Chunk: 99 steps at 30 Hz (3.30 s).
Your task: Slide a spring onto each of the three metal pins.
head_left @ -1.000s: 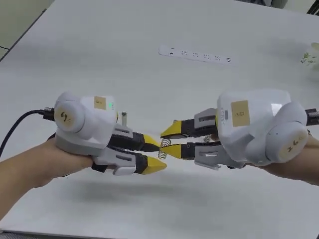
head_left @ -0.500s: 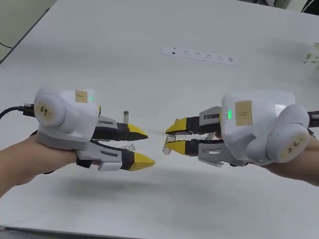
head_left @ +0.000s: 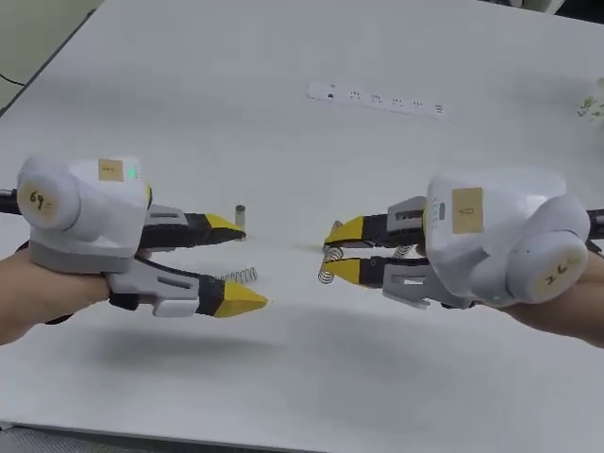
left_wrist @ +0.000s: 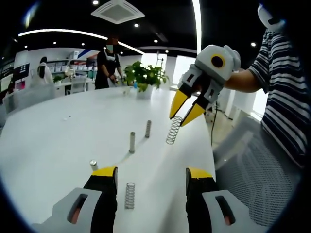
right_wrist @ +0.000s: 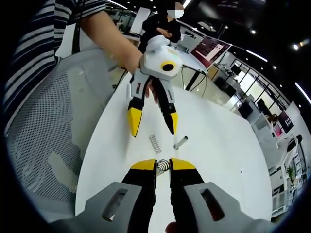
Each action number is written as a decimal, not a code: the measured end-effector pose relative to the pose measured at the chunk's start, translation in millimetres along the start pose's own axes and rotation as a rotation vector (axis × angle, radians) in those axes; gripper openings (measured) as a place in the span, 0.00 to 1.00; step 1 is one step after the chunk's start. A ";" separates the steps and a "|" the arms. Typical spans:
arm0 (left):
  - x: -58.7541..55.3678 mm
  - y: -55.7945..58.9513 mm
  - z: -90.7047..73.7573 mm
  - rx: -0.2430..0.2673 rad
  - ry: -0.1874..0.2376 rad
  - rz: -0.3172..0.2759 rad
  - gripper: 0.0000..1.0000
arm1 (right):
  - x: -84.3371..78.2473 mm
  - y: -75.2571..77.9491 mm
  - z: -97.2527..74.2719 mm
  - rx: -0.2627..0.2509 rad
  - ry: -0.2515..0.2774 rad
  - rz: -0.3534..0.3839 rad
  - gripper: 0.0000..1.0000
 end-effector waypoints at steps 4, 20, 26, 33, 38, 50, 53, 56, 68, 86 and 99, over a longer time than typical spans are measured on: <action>-4.3 -6.5 -6.8 0.030 0.010 -0.018 0.61 | -1.6 0.5 1.5 0.000 -0.005 0.004 0.07; -19.3 -16.3 -20.0 0.092 0.026 -0.071 0.98 | -7.1 4.1 5.0 -0.001 -0.015 0.020 0.07; -23.0 -18.3 -24.4 0.106 0.022 -0.076 0.98 | -12.5 5.2 6.9 -0.002 -0.027 0.027 0.07; -25.3 -19.6 -25.5 0.119 0.027 -0.090 0.98 | -21.1 10.9 9.8 0.015 -0.037 0.076 0.07; -26.4 -19.2 -25.9 0.120 0.022 -0.091 0.98 | -26.4 17.0 11.4 0.057 -0.028 0.144 0.07; -27.3 -21.2 -28.9 0.128 0.027 -0.100 0.98 | -27.7 37.7 11.0 0.048 -0.054 0.132 0.07; -27.6 -21.0 -28.8 0.129 0.025 -0.100 0.98 | -25.2 49.8 10.7 0.025 -0.051 0.130 0.07; -27.6 -21.1 -28.9 0.130 0.027 -0.102 0.98 | -25.1 60.5 11.9 -0.005 -0.049 0.137 0.07; -32.7 -22.7 -31.8 0.138 0.025 -0.115 0.98 | -35.3 76.6 22.5 -0.042 -0.069 0.182 0.07; -35.5 -24.8 -35.7 0.149 0.029 -0.129 0.98 | -39.3 77.4 34.6 -0.028 -0.074 0.199 0.07; -37.9 -24.6 -38.5 0.153 0.027 -0.136 0.98 | -45.6 69.8 51.8 -0.006 -0.110 0.190 0.07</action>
Point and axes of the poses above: the centre of the closed fingertips' face, and the gripper's own axes: z roughly forward along the fingers, y roughly to its right, x roughly out of its top, the point moved 5 cm from there along -z, roughly backward along the fingers, and after that the axes turned 13 degrees about -y, right-handed, at the moved point
